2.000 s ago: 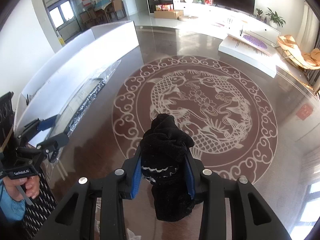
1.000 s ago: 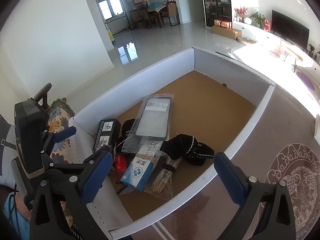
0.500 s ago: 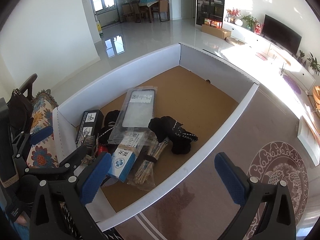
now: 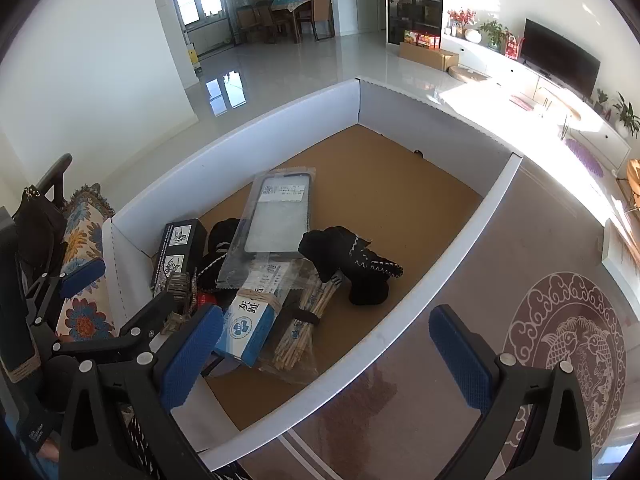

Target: Organize objects

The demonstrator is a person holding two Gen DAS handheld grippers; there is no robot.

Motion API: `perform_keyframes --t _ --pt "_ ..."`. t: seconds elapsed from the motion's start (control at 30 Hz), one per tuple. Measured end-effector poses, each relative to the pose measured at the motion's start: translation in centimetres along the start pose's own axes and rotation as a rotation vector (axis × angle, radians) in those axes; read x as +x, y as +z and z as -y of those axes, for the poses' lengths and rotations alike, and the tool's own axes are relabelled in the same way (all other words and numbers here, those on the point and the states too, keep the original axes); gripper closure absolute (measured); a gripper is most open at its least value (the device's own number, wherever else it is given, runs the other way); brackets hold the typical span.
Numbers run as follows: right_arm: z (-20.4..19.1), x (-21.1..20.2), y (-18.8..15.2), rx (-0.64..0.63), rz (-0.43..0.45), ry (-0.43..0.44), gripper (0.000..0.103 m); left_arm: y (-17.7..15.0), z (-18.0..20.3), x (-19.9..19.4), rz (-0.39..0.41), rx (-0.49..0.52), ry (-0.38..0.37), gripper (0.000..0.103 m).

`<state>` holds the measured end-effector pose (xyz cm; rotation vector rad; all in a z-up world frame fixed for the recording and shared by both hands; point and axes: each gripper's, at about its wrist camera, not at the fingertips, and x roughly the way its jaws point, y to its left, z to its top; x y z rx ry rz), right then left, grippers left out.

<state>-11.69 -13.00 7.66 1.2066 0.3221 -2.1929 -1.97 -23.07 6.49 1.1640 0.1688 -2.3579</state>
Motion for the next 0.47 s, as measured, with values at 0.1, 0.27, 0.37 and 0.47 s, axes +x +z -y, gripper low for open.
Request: perform_keyframes --t 0.1,0.27,0.37,0.47 --pt "-0.4 -0.1 0.1 -0.011 -0.002 0.0 0.0 0.0 -0.2 0.0 -0.002 -0.01 -0.002 0.008" --pt "-0.8 -0.3 0.5 -0.015 -0.003 -0.002 0.0 0.2 -0.7 -0.1 -0.012 -0.032 -0.02 0.008" --pt "-0.7 -0.5 0.6 -0.008 0.004 -0.001 0.0 0.2 -1.1 -0.8 0.027 -0.053 -0.031 0.008" --pt "-0.5 -0.9 0.4 -0.004 0.014 -0.003 0.0 0.3 -0.9 -1.5 0.042 -0.051 -0.037 0.008"
